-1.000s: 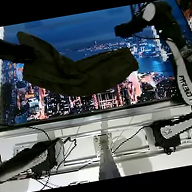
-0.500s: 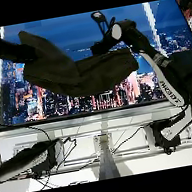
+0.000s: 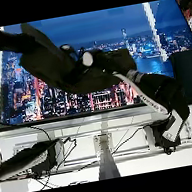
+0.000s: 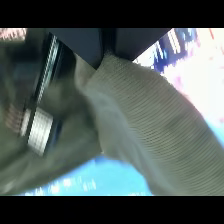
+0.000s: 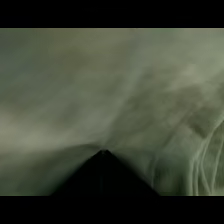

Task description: Fold the clothes and pants, and hang the long-sleeved shirts on hangers.

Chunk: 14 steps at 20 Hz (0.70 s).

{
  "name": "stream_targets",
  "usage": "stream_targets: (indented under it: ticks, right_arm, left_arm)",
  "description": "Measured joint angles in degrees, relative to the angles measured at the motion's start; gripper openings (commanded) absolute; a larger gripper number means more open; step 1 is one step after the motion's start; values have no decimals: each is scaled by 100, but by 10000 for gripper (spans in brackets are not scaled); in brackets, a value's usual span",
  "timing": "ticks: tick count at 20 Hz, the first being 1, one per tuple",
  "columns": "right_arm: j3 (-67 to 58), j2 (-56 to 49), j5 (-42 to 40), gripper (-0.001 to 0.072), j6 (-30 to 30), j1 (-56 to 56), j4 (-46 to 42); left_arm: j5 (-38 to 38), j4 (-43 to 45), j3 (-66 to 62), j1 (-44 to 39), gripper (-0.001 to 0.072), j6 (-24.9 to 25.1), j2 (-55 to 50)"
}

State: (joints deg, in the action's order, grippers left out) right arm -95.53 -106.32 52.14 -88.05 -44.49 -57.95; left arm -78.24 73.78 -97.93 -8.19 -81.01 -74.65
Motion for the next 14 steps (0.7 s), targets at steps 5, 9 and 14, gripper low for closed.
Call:
stream_targets:
  ticks: [5, 9, 14]
  right_arm:
    - [0, 52, -181, 25, -920, 111, -627]
    - [0, 282, 243, 26, -1462, 1095, -1862]
    - [0, 638, 1008, 26, -1661, 2881, -2933]
  left_arm:
    - [293, -470, 28, -59, 21, -264, -315]
    - [317, -903, 125, -490, 21, -372, -704]
    - [627, -1478, 160, -1707, 21, -404, -1360]
